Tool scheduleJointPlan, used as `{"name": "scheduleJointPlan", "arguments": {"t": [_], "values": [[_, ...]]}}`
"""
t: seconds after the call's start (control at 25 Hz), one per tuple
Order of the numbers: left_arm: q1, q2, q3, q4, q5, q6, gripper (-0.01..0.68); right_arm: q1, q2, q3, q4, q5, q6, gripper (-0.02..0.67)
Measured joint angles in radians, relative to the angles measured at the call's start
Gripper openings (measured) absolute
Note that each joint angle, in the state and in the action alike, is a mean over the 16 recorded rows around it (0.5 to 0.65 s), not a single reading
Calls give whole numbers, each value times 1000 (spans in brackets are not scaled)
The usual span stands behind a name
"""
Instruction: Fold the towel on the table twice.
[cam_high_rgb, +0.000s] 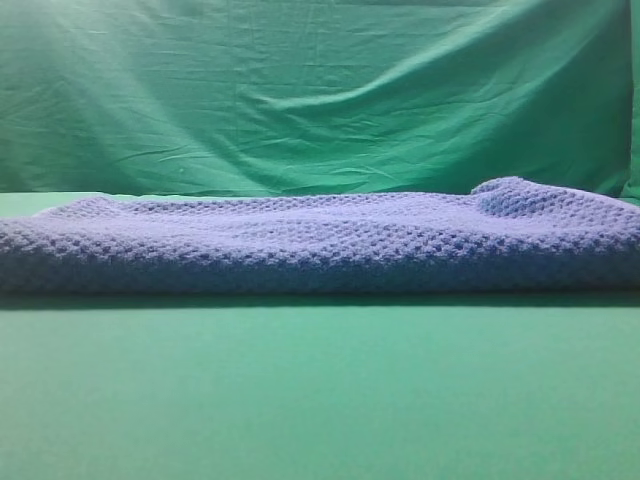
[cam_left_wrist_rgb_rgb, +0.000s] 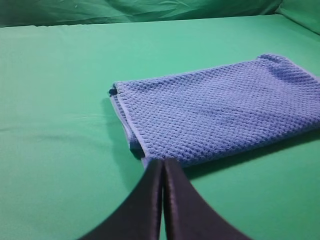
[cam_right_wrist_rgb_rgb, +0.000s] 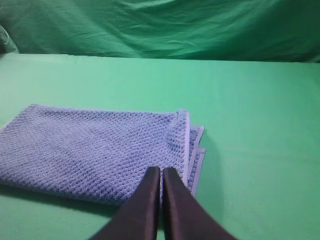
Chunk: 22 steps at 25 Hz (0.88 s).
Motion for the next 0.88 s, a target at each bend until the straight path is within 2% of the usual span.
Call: {"name": "scheduleJointPlan", "arguments": {"t": [0.32,0.88], "values": [[0,0,79,34,-82,0,0,0,-4,23,9,-6,0,0],[0,0,108,58,-100,-1,0,0,-4,71,9,34,0,0]]}}
